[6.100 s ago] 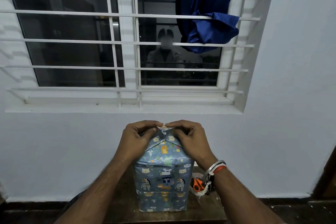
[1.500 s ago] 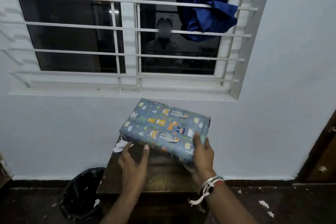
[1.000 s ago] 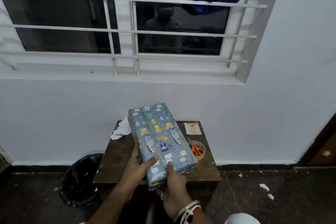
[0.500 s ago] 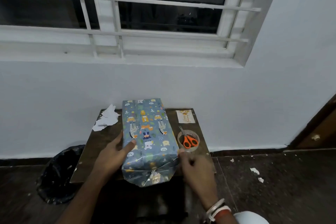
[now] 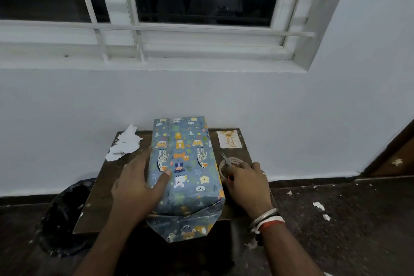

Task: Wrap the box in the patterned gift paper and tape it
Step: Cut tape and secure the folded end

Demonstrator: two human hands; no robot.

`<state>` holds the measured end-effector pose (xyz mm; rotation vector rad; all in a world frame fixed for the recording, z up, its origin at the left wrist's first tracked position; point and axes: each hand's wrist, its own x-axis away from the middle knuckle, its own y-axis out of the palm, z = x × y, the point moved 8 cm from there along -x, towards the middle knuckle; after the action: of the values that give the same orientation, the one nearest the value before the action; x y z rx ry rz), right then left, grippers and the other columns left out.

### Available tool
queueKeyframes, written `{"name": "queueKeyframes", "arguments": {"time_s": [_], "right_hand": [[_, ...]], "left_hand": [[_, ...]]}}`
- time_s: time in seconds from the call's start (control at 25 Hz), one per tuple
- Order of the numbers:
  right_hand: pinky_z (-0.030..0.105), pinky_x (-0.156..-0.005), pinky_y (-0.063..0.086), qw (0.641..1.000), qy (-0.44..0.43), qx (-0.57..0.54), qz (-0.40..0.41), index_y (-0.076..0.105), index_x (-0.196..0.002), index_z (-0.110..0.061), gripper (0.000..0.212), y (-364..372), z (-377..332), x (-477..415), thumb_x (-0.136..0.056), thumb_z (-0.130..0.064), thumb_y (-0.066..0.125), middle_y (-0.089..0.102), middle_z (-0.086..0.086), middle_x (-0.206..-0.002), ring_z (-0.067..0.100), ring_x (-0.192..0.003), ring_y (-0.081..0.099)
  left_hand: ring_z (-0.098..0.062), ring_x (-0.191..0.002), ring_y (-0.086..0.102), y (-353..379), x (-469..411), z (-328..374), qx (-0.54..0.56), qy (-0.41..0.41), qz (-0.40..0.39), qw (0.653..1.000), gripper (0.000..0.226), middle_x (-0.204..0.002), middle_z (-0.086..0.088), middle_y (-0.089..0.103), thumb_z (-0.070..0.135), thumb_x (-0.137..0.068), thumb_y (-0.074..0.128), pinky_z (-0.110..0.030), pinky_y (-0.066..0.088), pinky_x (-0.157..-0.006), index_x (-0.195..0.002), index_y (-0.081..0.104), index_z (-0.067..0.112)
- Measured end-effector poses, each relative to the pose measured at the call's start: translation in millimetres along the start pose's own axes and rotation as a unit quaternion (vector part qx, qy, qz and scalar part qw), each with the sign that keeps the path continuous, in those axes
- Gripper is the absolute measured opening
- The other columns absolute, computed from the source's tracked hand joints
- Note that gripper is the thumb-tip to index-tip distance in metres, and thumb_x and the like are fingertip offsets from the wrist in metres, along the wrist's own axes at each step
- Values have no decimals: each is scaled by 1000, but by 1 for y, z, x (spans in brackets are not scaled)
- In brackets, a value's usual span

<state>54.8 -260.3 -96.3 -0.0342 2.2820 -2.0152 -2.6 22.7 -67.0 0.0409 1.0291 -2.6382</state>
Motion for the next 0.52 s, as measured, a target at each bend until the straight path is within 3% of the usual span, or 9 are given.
{"name": "queueKeyframes", "arguments": {"time_s": [0.12, 0.24, 0.28, 0.32, 0.4, 0.44, 0.52], "right_hand": [[43, -97, 46, 999, 29, -33, 11, 61, -127, -39, 31, -15, -1, 5, -100, -46, 48, 60, 2, -128, 30, -120, 51], [39, -84, 51, 967, 82, -226, 84, 71, -106, -28, 24, -47, 14, 6, -98, -43, 55, 67, 1, -104, 27, -98, 61], [38, -80, 52, 931, 92, -343, 81, 72, -94, -20, 27, -52, 18, 5, -98, -42, 58, 70, 2, -94, 26, -90, 64], [37, -76, 53, 870, 101, -480, 54, 72, -87, -13, 31, -55, 17, 5, -99, -40, 61, 73, 3, -88, 23, -84, 66], [30, -69, 56, 715, 112, -689, -37, 76, -86, -12, 27, -58, -3, 11, -99, -33, 65, 76, 5, -88, 15, -80, 68], [28, -67, 59, 655, 118, -742, -78, 77, -92, -12, 23, -59, -15, 14, -97, -32, 67, 76, 6, -90, 15, -79, 69], [30, -69, 62, 571, 131, -798, -141, 77, -103, -9, 27, -55, -36, 20, -91, -33, 71, 76, 10, -95, 19, -81, 71]], "left_hand": [[-16, -141, 41, 6, 2, 26, -48, 42, 38, 997, 67, -145, 12, 50, 79, -79, 41, -65, 32, -111, -137, 50, 46], [-21, -143, 42, 15, 6, 51, -24, 107, 55, 992, 45, -140, 11, 54, 68, -85, 44, -67, 33, -109, -121, 63, 48], [-20, -143, 43, 17, 8, 59, -13, 131, 55, 990, 39, -138, 12, 56, 65, -87, 46, -66, 35, -108, -116, 65, 49], [-18, -142, 45, 19, 11, 66, -6, 155, 53, 986, 34, -137, 15, 57, 63, -88, 48, -64, 36, -108, -114, 67, 50], [-10, -138, 47, 22, 18, 82, 2, 199, 36, 979, 36, -136, 22, 55, 67, -85, 54, -54, 33, -110, -115, 67, 52], [-4, -135, 46, 23, 22, 87, -7, 219, 26, 975, 41, -135, 24, 54, 72, -81, 57, -46, 29, -109, -116, 66, 53], [4, -127, 47, 25, 26, 92, -37, 247, 24, 968, 49, -132, 27, 55, 77, -74, 62, -37, 23, -102, -115, 65, 52]]}}
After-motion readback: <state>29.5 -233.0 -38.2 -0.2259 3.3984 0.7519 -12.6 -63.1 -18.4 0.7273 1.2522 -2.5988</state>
